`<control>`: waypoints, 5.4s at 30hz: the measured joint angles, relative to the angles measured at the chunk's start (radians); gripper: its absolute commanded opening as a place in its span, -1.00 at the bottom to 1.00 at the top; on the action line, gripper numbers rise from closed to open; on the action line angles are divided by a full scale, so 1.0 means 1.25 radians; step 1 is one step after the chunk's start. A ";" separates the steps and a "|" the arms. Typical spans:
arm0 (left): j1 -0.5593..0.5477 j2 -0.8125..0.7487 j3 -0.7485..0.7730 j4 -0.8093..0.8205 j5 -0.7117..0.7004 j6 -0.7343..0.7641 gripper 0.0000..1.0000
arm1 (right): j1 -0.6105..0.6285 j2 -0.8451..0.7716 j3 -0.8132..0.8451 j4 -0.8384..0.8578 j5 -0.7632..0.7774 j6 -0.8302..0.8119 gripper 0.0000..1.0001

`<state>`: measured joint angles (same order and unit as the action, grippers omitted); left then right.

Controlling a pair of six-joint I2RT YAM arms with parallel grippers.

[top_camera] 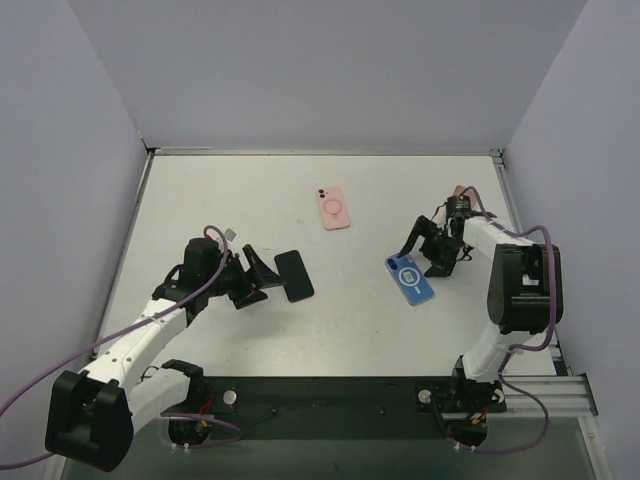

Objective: Take the phone out of the phone case
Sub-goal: Move the phone to the center of the board, then pick up the phone at the center of the board, then adjust the phone.

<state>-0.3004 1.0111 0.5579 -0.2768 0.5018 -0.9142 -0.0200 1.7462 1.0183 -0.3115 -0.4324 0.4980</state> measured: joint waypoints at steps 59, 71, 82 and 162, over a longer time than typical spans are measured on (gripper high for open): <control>-0.218 0.483 0.187 0.238 0.031 -0.104 0.54 | 0.495 -0.092 -0.120 0.104 -0.072 0.039 -0.73; -0.240 0.533 0.198 0.242 0.018 -0.103 0.37 | 0.540 -0.092 -0.114 0.124 -0.104 0.060 -0.72; -0.266 0.549 0.222 0.238 -0.013 -0.099 -0.30 | 0.587 -0.096 -0.070 0.100 -0.113 0.054 -0.67; -0.277 0.571 0.540 -0.345 -0.221 -0.121 0.38 | 1.042 -0.016 0.117 -0.078 0.810 0.065 -1.00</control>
<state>-0.6468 1.7245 1.2327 -0.7078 0.2256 -1.0660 1.2831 1.7260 1.1648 -0.4095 0.5797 0.5797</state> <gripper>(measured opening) 0.660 0.094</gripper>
